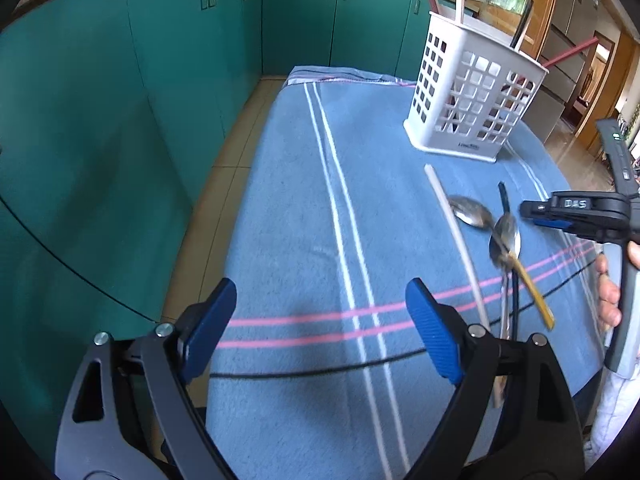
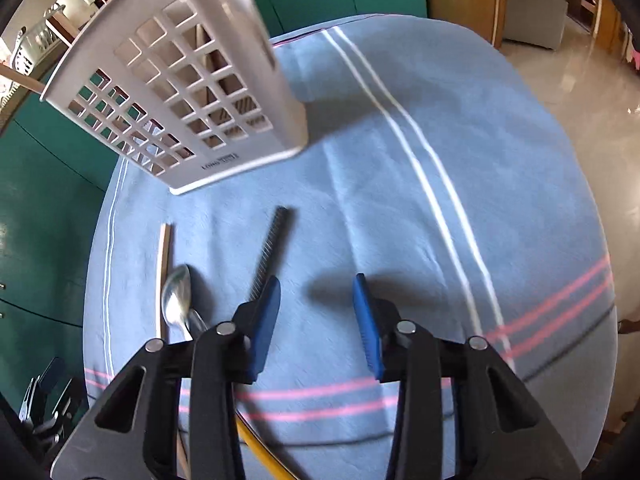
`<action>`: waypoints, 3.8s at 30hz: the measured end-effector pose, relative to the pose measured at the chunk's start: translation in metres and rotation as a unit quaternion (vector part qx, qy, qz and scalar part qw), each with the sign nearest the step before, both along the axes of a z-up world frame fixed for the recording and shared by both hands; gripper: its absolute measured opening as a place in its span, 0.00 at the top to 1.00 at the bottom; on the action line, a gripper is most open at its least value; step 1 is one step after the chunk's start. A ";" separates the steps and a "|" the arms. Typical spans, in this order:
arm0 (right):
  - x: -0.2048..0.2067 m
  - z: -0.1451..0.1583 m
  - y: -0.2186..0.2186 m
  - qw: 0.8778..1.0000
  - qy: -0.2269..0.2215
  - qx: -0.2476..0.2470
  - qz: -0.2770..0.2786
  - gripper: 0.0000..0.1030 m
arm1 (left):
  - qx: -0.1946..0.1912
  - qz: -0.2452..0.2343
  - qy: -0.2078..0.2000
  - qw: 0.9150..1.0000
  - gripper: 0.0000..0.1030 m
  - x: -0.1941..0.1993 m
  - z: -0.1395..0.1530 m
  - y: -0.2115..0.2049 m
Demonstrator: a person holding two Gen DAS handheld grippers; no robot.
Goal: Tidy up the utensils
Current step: 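Close the left tool on a light wooden chopstick while the right tool grasps another chopstick, then carry both chopsticks into the white basket, then open both tools to release the chopsticks and withdraw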
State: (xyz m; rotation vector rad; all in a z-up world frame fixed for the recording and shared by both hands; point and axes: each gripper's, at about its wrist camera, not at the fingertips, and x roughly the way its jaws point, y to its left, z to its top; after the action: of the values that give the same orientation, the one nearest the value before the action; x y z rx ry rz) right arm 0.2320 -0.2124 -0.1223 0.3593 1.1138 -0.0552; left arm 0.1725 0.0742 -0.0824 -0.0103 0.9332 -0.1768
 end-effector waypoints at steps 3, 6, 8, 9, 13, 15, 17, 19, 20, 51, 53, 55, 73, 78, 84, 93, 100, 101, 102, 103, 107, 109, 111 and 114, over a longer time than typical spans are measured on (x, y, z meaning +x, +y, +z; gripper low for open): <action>0.019 -0.001 0.009 1.000 0.005 -0.007 0.013 0.63 | -0.012 -0.011 -0.001 1.000 0.17 0.014 0.005 -0.010; 0.041 -0.001 0.022 0.999 0.012 -0.041 0.033 0.63 | -0.002 -0.026 -0.003 1.000 0.17 0.035 0.007 -0.029; 0.049 -0.001 0.032 0.996 0.014 -0.076 0.053 0.75 | -0.003 -0.043 0.005 0.999 0.17 0.053 0.006 -0.047; 0.051 -0.001 0.037 0.993 0.013 -0.101 0.065 0.81 | -0.005 -0.051 0.008 0.999 0.17 0.060 0.006 -0.053; 0.050 -0.001 0.034 0.989 0.004 -0.106 0.103 0.86 | -0.019 -0.077 0.038 0.996 0.22 0.091 -0.004 -0.085; 0.050 -0.001 0.030 0.984 -0.004 -0.133 0.118 0.86 | -0.018 -0.084 0.052 0.995 0.25 0.103 -0.011 -0.097; 0.050 -0.002 0.028 0.980 -0.009 -0.142 0.136 0.86 | -0.005 -0.084 0.067 0.994 0.33 0.114 -0.022 -0.109; 0.049 -0.003 0.026 0.977 -0.012 -0.151 0.151 0.86 | 0.005 -0.082 0.081 0.993 0.52 0.121 -0.031 -0.115; 0.050 -0.003 0.025 0.975 -0.013 -0.155 0.157 0.86 | 0.013 -0.079 0.072 0.994 0.52 0.122 -0.031 -0.118; -0.019 0.087 -0.013 0.980 -0.141 -0.091 0.110 0.92 | -0.051 -0.029 -0.034 0.998 0.94 0.088 0.054 -0.091; -0.031 0.106 -0.014 0.976 -0.166 -0.095 0.109 0.93 | -0.061 -0.025 -0.061 0.996 0.94 0.078 0.072 -0.089; -0.047 0.127 -0.020 0.970 -0.195 -0.097 0.106 0.93 | -0.069 -0.018 -0.095 0.993 0.94 0.065 0.092 -0.085; -0.103 0.247 -0.014 0.925 -0.353 -0.093 0.105 0.93 | -0.110 -0.007 -0.256 0.960 0.94 0.010 0.197 -0.071; -0.081 0.271 -0.008 0.922 -0.358 -0.092 0.115 0.93 | -0.099 -0.010 -0.297 0.950 0.94 0.018 0.236 -0.076; -0.061 0.305 -0.007 0.917 -0.375 -0.070 0.116 0.93 | -0.099 -0.005 -0.335 0.937 0.94 0.028 0.278 -0.079; -0.020 0.353 -0.008 0.896 -0.431 -0.081 0.073 0.93 | -0.117 0.044 -0.338 0.933 0.94 0.083 0.286 -0.080; 0.035 0.305 -0.012 0.920 -0.381 -0.074 0.055 0.93 | -0.104 0.053 -0.309 0.944 0.94 0.108 0.247 -0.087; 0.040 0.295 -0.013 0.924 -0.371 -0.073 0.053 0.93 | -0.101 0.054 -0.304 0.946 0.94 0.111 0.241 -0.087; 0.044 0.286 -0.014 0.927 -0.364 -0.073 0.051 0.93 | -0.100 0.055 -0.301 0.947 0.94 0.112 0.235 -0.087; 0.048 0.277 -0.014 0.930 -0.356 -0.075 0.048 0.93 | -0.098 0.055 -0.298 0.948 0.94 0.113 0.230 -0.087; 0.055 0.248 -0.010 0.938 -0.333 -0.081 0.049 0.93 | -0.100 0.057 -0.280 0.953 0.94 0.118 0.212 -0.085; 0.053 0.238 -0.008 0.940 -0.327 -0.086 0.051 0.93 | -0.099 0.058 -0.275 0.954 0.93 0.117 0.205 -0.082; 0.051 0.233 -0.009 0.941 -0.322 -0.091 0.049 0.93 | -0.100 0.058 -0.271 0.956 0.93 0.115 0.200 -0.081; 0.043 0.231 -0.010 0.941 -0.320 -0.104 0.044 0.85 | -0.106 0.062 -0.276 0.953 0.79 0.107 0.196 -0.075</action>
State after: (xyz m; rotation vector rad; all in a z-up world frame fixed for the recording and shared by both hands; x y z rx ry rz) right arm 0.2747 -0.2228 0.1090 0.1168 0.4691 0.0231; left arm 0.2794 -0.0004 0.1135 -0.2075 0.3502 -0.1513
